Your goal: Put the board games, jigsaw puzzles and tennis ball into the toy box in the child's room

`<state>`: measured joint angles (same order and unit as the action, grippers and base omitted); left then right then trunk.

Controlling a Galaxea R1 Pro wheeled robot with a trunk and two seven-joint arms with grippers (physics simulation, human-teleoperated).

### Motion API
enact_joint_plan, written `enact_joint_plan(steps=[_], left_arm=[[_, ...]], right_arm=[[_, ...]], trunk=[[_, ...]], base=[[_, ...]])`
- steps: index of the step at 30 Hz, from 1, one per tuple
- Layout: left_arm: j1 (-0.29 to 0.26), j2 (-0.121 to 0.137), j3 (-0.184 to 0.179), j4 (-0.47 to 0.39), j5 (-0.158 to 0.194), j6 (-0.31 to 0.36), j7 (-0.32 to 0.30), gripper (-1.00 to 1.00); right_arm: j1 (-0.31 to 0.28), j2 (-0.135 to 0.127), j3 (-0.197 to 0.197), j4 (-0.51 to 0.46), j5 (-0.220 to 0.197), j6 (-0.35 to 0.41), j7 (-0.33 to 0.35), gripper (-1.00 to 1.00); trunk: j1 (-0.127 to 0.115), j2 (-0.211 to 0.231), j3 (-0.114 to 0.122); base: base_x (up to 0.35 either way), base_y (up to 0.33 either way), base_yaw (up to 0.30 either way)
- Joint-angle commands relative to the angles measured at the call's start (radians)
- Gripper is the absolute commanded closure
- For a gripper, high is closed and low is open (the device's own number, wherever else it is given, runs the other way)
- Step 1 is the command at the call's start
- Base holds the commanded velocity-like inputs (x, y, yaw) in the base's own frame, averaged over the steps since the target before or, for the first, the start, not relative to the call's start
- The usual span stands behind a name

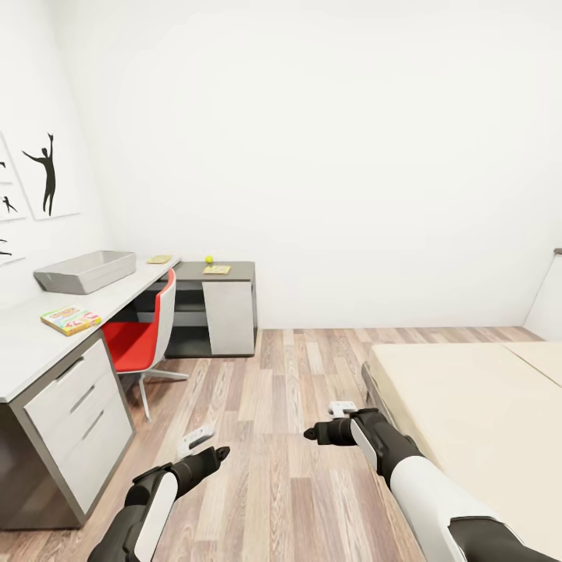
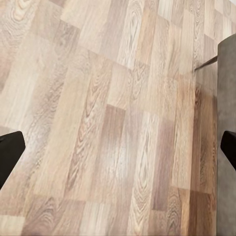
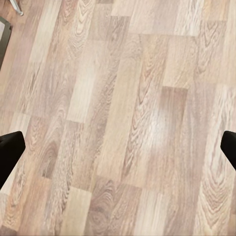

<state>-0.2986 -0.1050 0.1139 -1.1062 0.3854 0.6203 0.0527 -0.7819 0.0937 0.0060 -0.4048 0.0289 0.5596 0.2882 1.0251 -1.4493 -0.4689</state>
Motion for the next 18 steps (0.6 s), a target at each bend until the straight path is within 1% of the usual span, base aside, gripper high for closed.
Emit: enact_joint_plan(steps=[1,18], left_arm=[[-0.001,-0.001,0.002,-0.001,0.01,0.006,0.006,-1.0],[-0.001,-0.001,0.004,-0.001,0.011,0.004,0.005,-1.0]], right_arm=[[0.0,0.0,0.0,-0.002,0.003,0.005,0.003,-1.0],[0.0,0.0,0.001,-0.002,0.003,0.006,0.003,-1.0]], trunk=[[0.0,-0.001,-0.001],[0.0,-0.001,-0.001]], base=[[-0.02,0.0,0.0],[-0.006,0.0,0.003]])
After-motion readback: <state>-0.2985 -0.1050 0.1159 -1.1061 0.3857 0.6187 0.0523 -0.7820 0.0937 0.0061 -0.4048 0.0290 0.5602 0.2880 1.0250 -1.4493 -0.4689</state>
